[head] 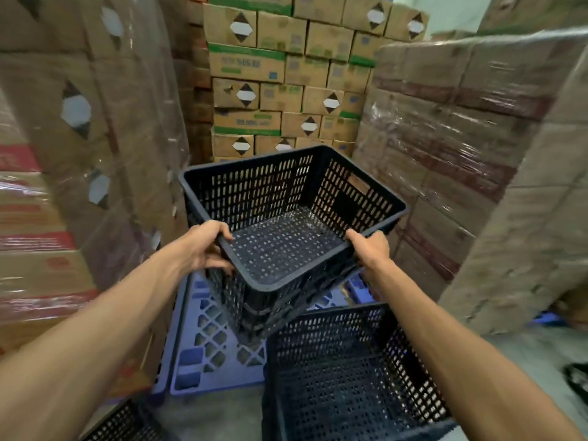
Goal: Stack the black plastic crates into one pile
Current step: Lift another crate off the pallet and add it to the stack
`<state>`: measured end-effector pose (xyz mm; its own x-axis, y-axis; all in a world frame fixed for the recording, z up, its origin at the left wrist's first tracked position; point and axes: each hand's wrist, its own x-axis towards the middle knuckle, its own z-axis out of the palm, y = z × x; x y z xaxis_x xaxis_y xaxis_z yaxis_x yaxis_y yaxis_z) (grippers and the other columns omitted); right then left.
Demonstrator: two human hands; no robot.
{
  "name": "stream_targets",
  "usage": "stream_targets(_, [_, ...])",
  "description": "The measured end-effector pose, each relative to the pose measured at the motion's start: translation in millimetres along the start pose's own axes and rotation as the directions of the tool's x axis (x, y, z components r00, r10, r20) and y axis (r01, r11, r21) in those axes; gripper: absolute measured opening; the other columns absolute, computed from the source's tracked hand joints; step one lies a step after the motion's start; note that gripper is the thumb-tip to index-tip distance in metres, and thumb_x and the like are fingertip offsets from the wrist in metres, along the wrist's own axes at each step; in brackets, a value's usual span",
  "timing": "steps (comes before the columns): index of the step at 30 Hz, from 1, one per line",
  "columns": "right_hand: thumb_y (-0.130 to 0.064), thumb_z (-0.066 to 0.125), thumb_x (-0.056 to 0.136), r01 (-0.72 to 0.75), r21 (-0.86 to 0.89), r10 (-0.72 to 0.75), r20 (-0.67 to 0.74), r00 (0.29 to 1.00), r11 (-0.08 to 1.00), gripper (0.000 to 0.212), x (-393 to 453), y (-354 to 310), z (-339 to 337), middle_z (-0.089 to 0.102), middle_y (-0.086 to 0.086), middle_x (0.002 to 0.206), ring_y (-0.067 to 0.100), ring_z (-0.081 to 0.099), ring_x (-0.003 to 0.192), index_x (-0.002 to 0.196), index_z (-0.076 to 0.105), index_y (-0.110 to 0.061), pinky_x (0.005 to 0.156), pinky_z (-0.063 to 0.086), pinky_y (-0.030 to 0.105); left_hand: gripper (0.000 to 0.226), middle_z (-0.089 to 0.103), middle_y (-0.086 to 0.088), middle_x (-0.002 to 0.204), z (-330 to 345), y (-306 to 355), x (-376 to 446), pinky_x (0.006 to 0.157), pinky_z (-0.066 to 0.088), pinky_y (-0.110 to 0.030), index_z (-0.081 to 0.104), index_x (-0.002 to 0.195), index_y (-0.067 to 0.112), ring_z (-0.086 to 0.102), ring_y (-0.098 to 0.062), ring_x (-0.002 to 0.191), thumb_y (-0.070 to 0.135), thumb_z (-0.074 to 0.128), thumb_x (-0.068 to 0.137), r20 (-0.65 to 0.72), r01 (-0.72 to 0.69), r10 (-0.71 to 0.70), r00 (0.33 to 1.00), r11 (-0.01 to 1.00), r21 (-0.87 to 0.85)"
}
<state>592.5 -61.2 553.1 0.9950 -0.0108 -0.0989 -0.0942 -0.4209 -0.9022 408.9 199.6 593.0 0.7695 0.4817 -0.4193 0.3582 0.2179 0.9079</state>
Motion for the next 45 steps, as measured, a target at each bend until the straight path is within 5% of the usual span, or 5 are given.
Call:
stream_targets(23, [-0.062, 0.058, 0.084, 0.031, -0.166, -0.019, 0.076, 0.997, 0.986, 0.051, -90, 197, -183, 0.045, 0.009, 0.105, 0.013, 0.044, 0.071, 0.082, 0.038, -0.015, 0.072, 0.042, 0.041, 0.011, 0.053, -0.011, 0.073, 169, -145, -75, 0.052, 0.05, -0.033, 0.05, 0.097, 0.007, 0.052, -0.024, 0.062, 0.003, 0.048, 0.088, -0.173, 0.261, -0.235, 0.957, 0.953, 0.151])
stream_targets(31, [-0.066, 0.06, 0.078, 0.262, -0.552, -0.309, 0.008, 0.951, 0.792, 0.061, -102, 180, -196, 0.042, 0.009, 0.129, 0.033, 0.047, 0.116, 0.12, 0.042, -0.026, 0.089, 0.048, 0.046, 0.083, 0.05, -0.014, 0.143, 179, -166, -93, 0.084, 0.056, -0.049, 0.011, 0.153, 0.023, 0.063, -0.036, 0.105, 0.022, 0.065, 0.09, -0.258, 0.049, 0.03, 0.966, 0.956, 0.291])
stream_targets(35, [-0.064, 0.033, 0.091, 0.37, -0.613, -0.212, 0.317, 0.924, 0.698, 0.042, -94, 187, -193, 0.033, 0.004, 0.146, 0.034, 0.027, 0.133, 0.118, 0.053, -0.038, 0.106, 0.027, 0.054, 0.091, -0.002, -0.008, 0.165, 206, -182, -117, 0.112, 0.026, -0.058, 0.005, 0.152, 0.043, 0.01, -0.037, 0.15, 0.051, 0.063, 0.083, -0.225, -0.079, 0.327, 0.918, 0.707, 0.703])
stream_targets(39, [-0.08, 0.025, 0.082, 0.421, -0.681, -0.128, 0.438, 0.89, 0.599, 0.062, -85, 185, -204, 0.029, 0.003, 0.15, 0.037, 0.024, 0.136, 0.132, 0.042, -0.047, 0.11, 0.019, 0.057, 0.055, 0.049, 0.003, 0.147, 232, -195, -140, 0.116, -0.008, -0.06, 0.062, 0.119, 0.042, 0.015, -0.027, 0.151, 0.074, 0.033, 0.085, 0.17, -0.327, 0.503, 0.847, 0.241, 0.914])
stream_targets(45, [-0.068, 0.058, 0.078, 0.622, -0.75, -0.205, 0.588, 0.783, 0.225, 0.067, -48, 162, -239, 0.058, -0.001, 0.128, 0.031, 0.042, 0.122, 0.138, 0.044, -0.042, 0.096, 0.033, 0.047, 0.063, 0.072, 0.005, 0.073, 228, -202, -146, 0.063, 0.056, -0.032, 0.063, 0.114, 0.034, 0.069, -0.015, 0.069, 0.075, 0.025, 0.086, 0.404, -0.374, 0.516, 0.755, -0.168, 0.912])
